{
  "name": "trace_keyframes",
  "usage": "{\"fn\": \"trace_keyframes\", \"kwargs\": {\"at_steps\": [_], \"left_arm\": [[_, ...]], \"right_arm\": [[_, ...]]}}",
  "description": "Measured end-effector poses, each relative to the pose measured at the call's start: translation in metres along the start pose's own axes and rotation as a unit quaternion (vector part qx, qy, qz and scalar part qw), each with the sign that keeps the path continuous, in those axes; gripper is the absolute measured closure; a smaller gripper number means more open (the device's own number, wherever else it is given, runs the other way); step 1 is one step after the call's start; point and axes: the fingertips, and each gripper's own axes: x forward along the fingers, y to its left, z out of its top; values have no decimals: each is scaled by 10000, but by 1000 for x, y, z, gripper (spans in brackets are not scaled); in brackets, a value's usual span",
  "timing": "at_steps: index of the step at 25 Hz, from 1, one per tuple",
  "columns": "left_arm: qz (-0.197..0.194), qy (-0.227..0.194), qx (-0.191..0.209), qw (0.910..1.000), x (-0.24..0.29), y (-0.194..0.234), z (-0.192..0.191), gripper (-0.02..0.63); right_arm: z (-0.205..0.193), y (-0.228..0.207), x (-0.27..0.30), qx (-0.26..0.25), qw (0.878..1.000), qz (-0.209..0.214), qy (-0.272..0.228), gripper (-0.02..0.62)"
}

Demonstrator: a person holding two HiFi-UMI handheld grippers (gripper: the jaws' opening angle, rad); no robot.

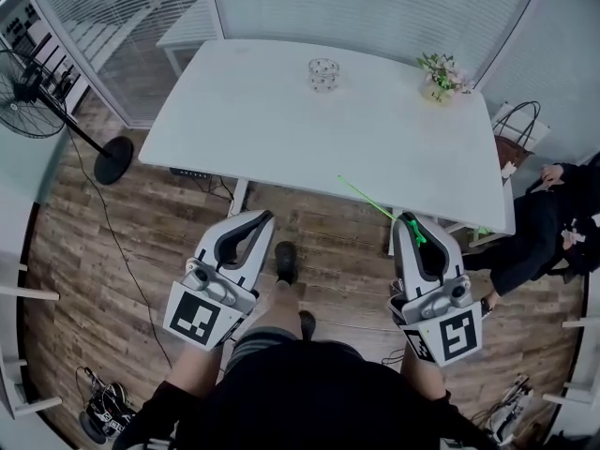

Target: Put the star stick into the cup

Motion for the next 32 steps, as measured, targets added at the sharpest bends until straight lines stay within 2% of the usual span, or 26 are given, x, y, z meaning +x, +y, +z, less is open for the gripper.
{"fn": "trace_keyframes", "kwargs": {"at_steps": [8, 16, 24, 32], "left_arm": [[-137, -120, 68, 9998, 47, 42, -10, 592], [-318, -66, 78, 9994, 116, 111, -30, 592], [-515, -66, 52, 9986, 188, 189, -36, 592], [-711, -31, -17, 9975, 237, 232, -46, 592]], "right_arm": [[-17, -34, 44, -96, 9998, -164, -60, 572], [-47, -77, 128, -133, 9995, -270, 20, 572], [-57, -119, 216, -170, 9988, -452, 13, 572], [-74, -146, 272, -107, 9983, -578, 44, 572]]}}
